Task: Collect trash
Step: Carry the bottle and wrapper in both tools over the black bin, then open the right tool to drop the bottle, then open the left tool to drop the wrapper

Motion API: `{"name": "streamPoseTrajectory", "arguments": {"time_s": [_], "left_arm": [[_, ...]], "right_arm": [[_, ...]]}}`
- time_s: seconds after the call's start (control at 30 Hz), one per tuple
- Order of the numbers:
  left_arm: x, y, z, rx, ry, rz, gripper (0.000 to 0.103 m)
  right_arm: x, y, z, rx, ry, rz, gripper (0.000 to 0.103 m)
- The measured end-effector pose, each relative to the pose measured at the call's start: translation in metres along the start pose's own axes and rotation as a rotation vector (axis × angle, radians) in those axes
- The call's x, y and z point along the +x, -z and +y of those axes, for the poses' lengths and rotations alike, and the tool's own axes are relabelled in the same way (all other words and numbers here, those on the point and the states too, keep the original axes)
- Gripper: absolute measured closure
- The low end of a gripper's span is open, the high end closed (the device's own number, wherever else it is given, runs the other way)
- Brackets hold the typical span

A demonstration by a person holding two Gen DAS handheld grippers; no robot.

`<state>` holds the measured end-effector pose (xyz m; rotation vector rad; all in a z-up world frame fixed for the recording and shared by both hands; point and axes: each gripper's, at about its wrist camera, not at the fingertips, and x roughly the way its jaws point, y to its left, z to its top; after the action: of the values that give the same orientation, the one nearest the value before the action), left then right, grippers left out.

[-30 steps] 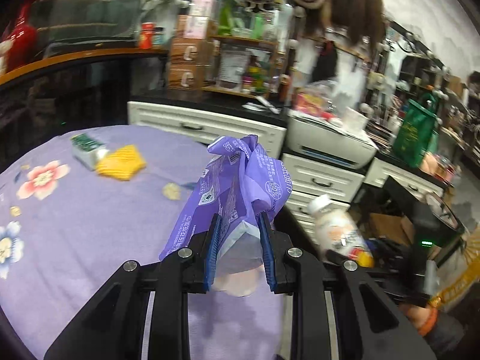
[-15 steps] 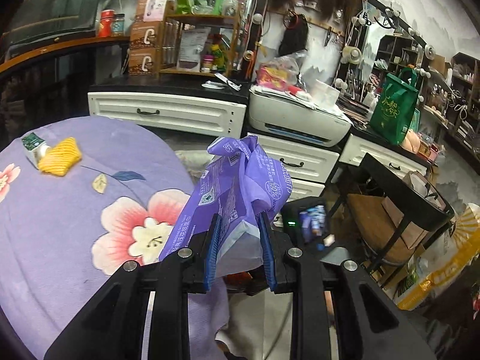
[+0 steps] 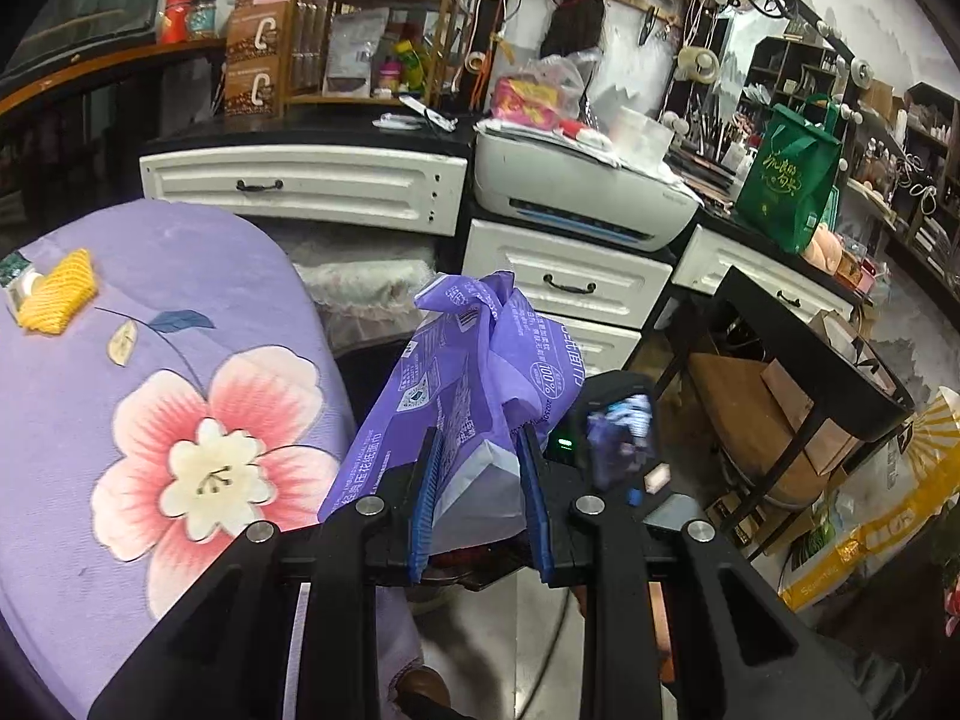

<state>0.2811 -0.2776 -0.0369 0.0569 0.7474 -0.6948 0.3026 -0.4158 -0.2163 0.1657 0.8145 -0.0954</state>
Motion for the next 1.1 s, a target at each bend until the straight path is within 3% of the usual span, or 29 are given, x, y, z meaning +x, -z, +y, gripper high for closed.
{"name": "streamPoseTrajectory", "arguments": {"time_s": [0.23, 0.43, 0.77, 0.87, 1.0, 1.1], "left_arm": [[0.049, 0.002, -0.013, 0.019, 0.010, 0.105, 0.078], [0.094, 0.011, -0.022, 0.054, -0.032, 0.190, 0.078], [0.141, 0.023, -0.026, 0.105, -0.098, 0.287, 0.076], [0.151, 0.024, -0.026, 0.114, -0.118, 0.302, 0.072], [0.156, 0.022, -0.028, 0.130, -0.136, 0.298, 0.040], [0.152, 0.020, -0.031, 0.139, -0.119, 0.283, 0.038]], "right_arm": [[-0.056, 0.024, -0.016, -0.010, 0.070, -0.059, 0.026], [-0.093, 0.048, -0.024, -0.008, 0.114, -0.089, 0.025], [-0.121, 0.073, -0.048, 0.079, 0.102, -0.106, 0.025], [-0.126, 0.078, -0.048, 0.076, 0.104, -0.110, 0.025], [-0.131, 0.082, -0.048, 0.078, 0.102, -0.123, 0.024], [-0.132, 0.082, -0.048, 0.085, 0.098, -0.129, 0.024]]}}
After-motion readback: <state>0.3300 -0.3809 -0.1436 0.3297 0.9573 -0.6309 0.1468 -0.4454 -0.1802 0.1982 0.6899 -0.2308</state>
